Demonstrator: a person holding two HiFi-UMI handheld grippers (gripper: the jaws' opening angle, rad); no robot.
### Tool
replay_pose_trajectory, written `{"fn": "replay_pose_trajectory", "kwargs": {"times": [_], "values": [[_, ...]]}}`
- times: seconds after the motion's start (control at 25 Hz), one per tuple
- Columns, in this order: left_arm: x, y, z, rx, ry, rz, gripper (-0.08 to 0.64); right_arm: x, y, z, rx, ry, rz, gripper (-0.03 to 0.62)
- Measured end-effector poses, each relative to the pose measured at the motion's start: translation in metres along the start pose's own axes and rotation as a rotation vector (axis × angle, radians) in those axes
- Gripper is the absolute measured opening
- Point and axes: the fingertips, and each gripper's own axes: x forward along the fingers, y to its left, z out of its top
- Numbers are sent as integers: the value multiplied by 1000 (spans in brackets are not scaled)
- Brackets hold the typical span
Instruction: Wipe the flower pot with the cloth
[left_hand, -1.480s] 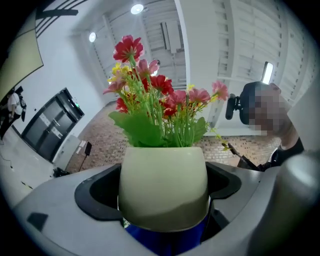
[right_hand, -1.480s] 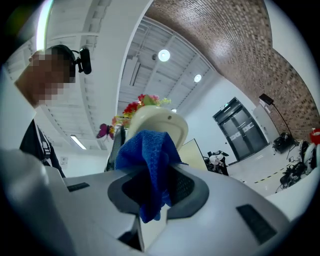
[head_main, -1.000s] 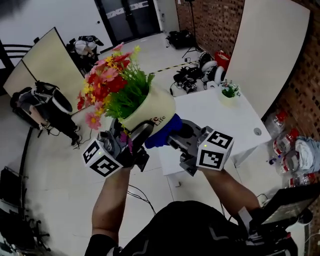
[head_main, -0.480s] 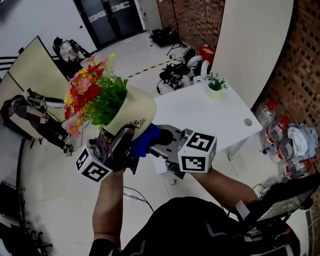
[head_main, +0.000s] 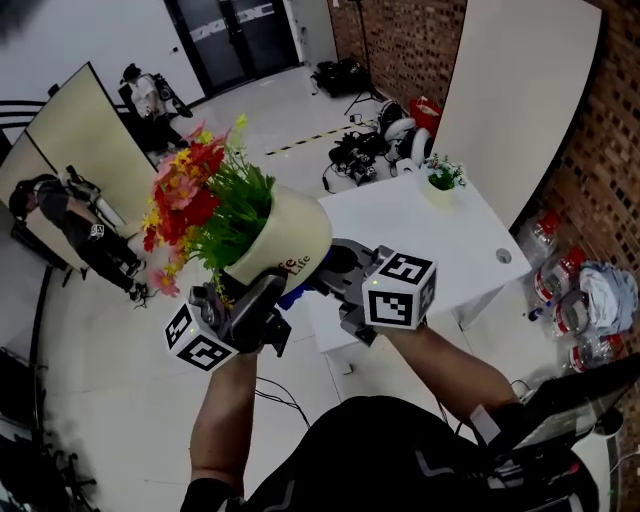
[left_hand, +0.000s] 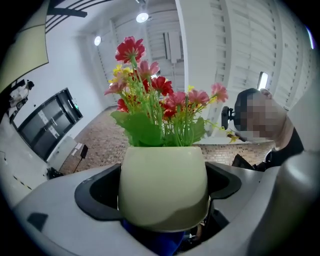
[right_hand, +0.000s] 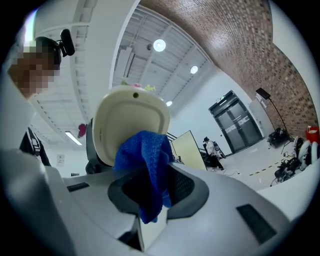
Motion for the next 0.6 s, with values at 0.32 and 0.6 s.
{"fn": "replay_pose_trajectory", "kwargs": {"times": [0.32, 0.6], "values": [[-6, 3, 2, 14, 3, -2, 517, -11, -3, 14, 21, -63, 6, 60], [-11, 23, -9, 25, 23, 59, 517, -31, 17, 14, 41, -83, 56, 60]]}}
